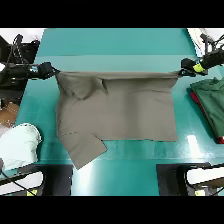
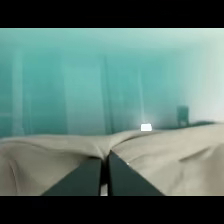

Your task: Fold the shirts.

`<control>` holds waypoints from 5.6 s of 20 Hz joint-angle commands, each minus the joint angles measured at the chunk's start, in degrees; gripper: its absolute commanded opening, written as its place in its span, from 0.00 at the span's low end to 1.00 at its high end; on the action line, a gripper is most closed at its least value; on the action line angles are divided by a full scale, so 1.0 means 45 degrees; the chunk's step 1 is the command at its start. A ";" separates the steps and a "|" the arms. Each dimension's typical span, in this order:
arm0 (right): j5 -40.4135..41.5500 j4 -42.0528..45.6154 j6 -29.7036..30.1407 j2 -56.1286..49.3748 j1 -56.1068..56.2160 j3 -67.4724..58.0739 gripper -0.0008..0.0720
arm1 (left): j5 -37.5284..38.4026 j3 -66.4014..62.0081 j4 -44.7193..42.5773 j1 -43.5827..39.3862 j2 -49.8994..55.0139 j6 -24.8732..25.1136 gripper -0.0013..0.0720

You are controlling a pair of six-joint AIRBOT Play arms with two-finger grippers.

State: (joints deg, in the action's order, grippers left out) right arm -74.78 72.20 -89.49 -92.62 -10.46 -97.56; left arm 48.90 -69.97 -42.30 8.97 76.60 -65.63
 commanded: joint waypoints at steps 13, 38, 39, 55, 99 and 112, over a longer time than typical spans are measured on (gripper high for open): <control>-0.1588 0.1865 0.0010 -0.0204 0.1613 0.1724 0.03 | 0.5746 -0.1729 -0.6067 0.0015 0.1710 0.0325 0.05; -0.1574 -0.0481 0.1137 0.2506 0.0753 0.2579 0.58 | 0.7747 0.8646 -0.4993 0.0015 -0.7698 -0.5775 0.75; -0.1559 -0.0481 0.1137 0.2506 0.0767 0.2579 0.58 | 0.7839 0.9044 -0.4964 0.0015 -0.7961 -0.5877 0.75; -0.1564 -0.0486 0.1141 0.2506 0.0767 0.2579 0.58 | 0.4721 1.1876 -0.4177 0.0015 -0.8160 -0.6509 0.75; -0.0651 -0.0923 0.2992 0.6810 -0.1326 1.1788 0.03 | 0.5765 0.7193 -0.2030 0.0019 -0.8170 -0.3978 0.05; 0.0369 -0.2477 0.2846 0.3653 -0.0316 0.5484 0.03 | -0.0656 0.6645 -0.2171 0.0015 -0.6164 -0.3993 0.05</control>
State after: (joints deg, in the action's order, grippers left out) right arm -75.35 61.60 -76.38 -71.02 -13.85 -67.68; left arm 54.65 -39.88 -52.12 9.02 46.19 -83.55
